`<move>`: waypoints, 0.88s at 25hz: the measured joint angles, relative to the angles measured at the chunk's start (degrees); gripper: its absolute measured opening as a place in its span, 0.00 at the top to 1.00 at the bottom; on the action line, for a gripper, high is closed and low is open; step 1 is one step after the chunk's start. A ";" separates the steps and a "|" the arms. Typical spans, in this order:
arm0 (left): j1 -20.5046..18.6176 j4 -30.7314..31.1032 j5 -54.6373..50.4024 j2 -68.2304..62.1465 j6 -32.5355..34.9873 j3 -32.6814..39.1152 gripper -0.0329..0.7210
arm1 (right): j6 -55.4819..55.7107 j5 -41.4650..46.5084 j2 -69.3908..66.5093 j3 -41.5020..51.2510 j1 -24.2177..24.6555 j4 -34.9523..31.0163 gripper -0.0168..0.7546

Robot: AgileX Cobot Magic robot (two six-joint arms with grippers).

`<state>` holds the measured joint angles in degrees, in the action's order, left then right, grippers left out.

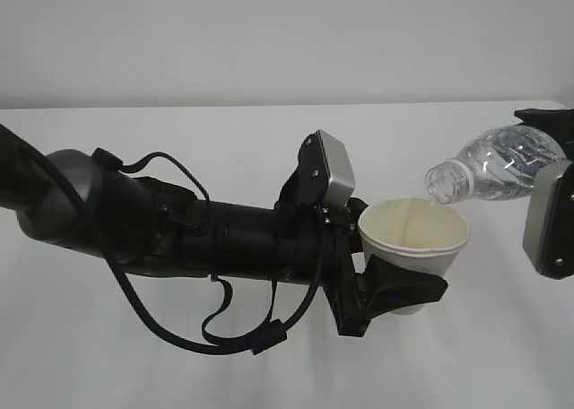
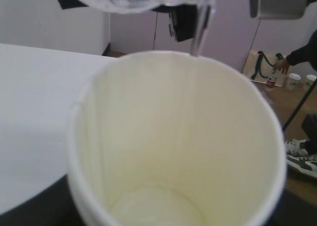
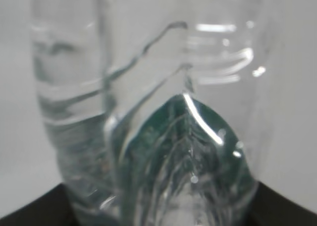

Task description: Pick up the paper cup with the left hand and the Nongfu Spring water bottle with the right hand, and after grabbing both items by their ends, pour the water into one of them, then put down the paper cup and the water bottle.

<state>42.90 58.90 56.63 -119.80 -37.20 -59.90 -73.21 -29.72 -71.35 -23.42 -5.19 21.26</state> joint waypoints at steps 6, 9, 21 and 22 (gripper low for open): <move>0.00 0.00 0.00 0.00 0.00 0.00 0.34 | -0.09 0.00 0.00 0.00 0.00 0.00 0.46; 0.00 0.00 0.00 0.00 0.00 0.00 0.34 | -0.21 -0.10 0.00 0.00 0.00 0.00 0.46; 0.00 0.00 0.00 0.00 0.00 0.00 0.34 | -0.29 -0.10 0.00 0.00 0.00 0.00 0.46; 0.00 0.00 0.00 0.00 0.00 0.00 0.34 | -0.33 -0.10 0.00 0.00 0.00 0.00 0.46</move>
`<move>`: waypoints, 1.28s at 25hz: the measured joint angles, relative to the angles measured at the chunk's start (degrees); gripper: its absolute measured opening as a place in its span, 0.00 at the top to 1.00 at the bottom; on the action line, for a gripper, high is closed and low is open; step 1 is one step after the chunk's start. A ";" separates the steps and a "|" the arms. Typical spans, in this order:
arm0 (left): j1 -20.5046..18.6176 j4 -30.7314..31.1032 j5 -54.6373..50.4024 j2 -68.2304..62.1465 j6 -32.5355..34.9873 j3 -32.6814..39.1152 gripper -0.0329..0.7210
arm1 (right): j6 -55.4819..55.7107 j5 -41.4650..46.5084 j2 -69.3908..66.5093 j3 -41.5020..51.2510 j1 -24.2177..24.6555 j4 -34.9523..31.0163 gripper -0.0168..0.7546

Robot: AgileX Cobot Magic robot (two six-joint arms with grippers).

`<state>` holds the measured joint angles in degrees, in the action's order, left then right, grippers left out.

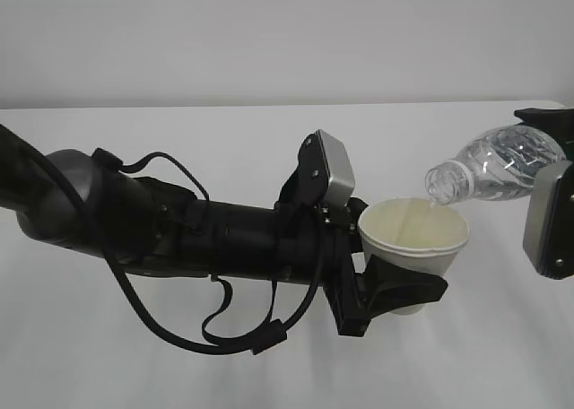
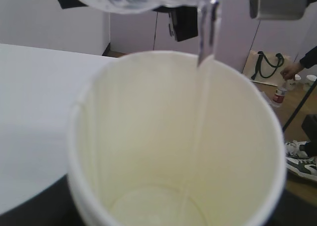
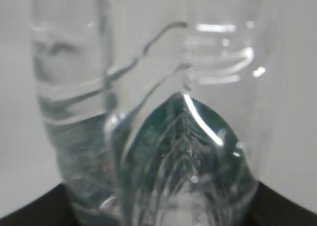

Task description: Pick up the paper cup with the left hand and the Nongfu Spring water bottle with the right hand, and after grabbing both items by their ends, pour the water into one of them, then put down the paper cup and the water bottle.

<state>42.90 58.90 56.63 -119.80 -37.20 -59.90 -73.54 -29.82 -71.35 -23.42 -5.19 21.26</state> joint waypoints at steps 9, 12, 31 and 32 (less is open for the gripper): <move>0.00 0.00 0.00 0.00 0.00 0.00 0.34 | -0.81 0.00 0.00 0.00 0.00 0.00 0.46; 0.00 0.00 0.00 0.00 0.00 0.00 0.34 | -0.92 0.00 0.00 0.00 0.00 0.00 0.46; 0.00 0.00 0.00 0.00 0.00 0.00 0.34 | -1.18 -0.33 0.00 0.00 0.00 0.00 0.46; 0.00 0.00 0.00 0.00 0.00 0.00 0.34 | -1.18 -0.33 0.00 0.00 0.00 0.00 0.46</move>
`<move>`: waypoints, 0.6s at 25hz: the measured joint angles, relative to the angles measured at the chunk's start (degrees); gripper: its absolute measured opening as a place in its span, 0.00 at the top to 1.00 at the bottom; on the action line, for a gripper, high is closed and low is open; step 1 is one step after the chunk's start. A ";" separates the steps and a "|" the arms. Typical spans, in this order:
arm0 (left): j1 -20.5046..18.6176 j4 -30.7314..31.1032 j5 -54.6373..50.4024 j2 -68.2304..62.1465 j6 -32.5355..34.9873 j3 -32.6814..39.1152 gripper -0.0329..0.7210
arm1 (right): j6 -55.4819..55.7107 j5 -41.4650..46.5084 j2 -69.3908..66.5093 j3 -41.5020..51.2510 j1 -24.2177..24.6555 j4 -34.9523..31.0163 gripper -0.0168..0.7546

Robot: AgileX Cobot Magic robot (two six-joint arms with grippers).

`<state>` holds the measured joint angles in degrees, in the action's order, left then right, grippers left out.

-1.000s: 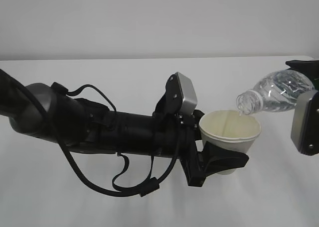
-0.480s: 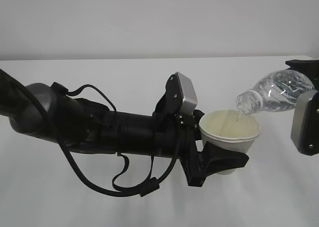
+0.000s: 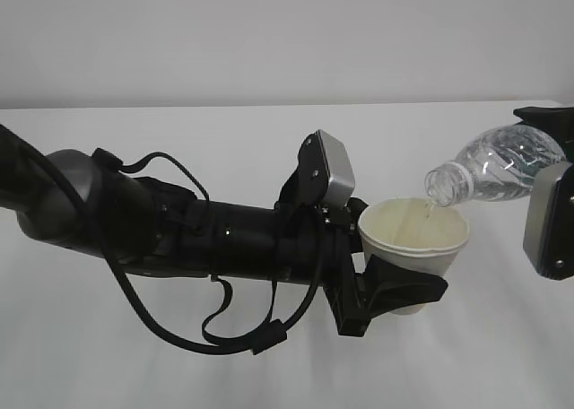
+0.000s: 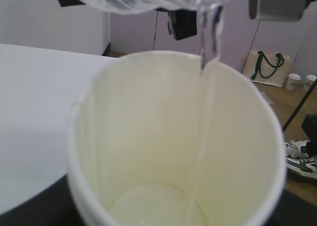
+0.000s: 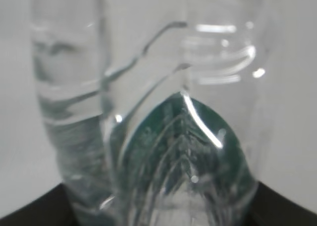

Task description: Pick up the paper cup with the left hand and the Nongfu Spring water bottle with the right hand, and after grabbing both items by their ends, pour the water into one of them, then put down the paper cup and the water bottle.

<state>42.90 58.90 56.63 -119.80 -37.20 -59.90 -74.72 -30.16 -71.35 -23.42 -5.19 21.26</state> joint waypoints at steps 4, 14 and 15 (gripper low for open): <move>0.00 0.00 0.00 0.00 0.00 0.00 0.34 | 0.00 0.00 0.00 0.00 0.00 0.00 0.46; 0.00 0.00 0.00 0.00 0.00 0.00 0.34 | -0.36 -0.04 0.00 0.00 0.00 0.00 0.46; 0.00 0.00 0.00 0.00 0.00 0.00 0.34 | -0.40 -0.04 0.00 0.00 0.00 0.00 0.46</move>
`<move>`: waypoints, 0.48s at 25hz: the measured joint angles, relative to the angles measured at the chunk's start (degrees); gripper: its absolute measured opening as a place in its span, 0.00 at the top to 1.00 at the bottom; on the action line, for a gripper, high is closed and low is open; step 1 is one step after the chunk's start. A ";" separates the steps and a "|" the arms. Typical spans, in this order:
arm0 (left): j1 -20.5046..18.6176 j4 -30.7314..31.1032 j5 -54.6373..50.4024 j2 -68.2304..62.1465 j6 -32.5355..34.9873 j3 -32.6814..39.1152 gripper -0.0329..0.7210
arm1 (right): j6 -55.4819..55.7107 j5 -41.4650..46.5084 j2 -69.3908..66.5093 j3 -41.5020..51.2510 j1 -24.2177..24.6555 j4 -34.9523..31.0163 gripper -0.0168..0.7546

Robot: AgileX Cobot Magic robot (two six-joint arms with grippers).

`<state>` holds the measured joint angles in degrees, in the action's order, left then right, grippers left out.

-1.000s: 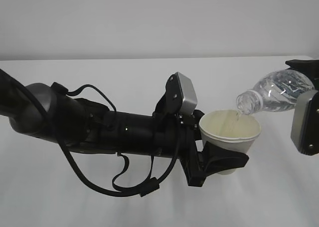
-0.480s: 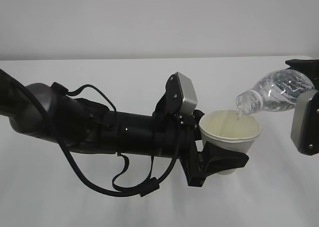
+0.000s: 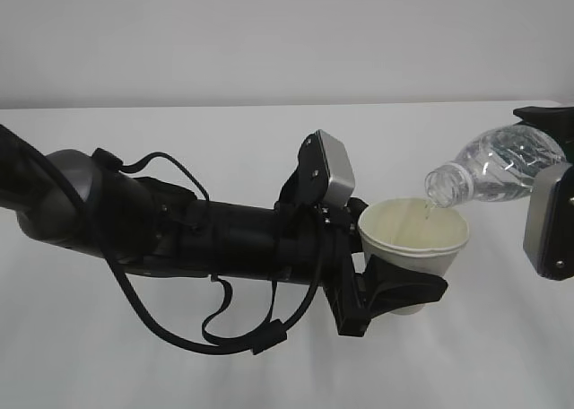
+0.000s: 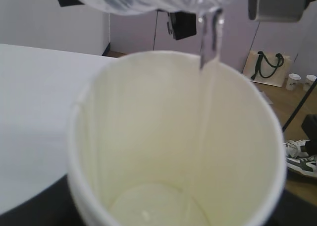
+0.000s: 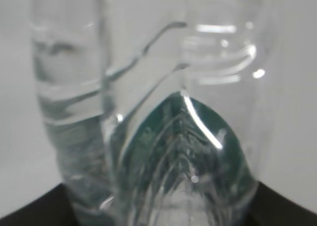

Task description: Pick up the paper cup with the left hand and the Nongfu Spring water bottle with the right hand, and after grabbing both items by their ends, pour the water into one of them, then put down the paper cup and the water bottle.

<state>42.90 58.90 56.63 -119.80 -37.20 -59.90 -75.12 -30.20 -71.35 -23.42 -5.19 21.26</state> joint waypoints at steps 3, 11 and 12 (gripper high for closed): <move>0.00 0.00 0.00 0.00 0.00 0.00 0.34 | -0.10 0.00 0.00 0.00 0.00 0.00 0.46; 0.00 0.00 0.11 0.00 0.00 0.00 0.34 | -0.48 -0.09 0.00 0.00 0.00 0.00 0.46; 0.00 0.00 0.11 0.00 0.00 0.00 0.34 | -0.61 -0.09 0.00 0.00 0.00 0.00 0.46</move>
<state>42.90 58.90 56.74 -119.80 -37.20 -59.90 -75.74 -30.29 -71.35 -23.42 -5.19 21.26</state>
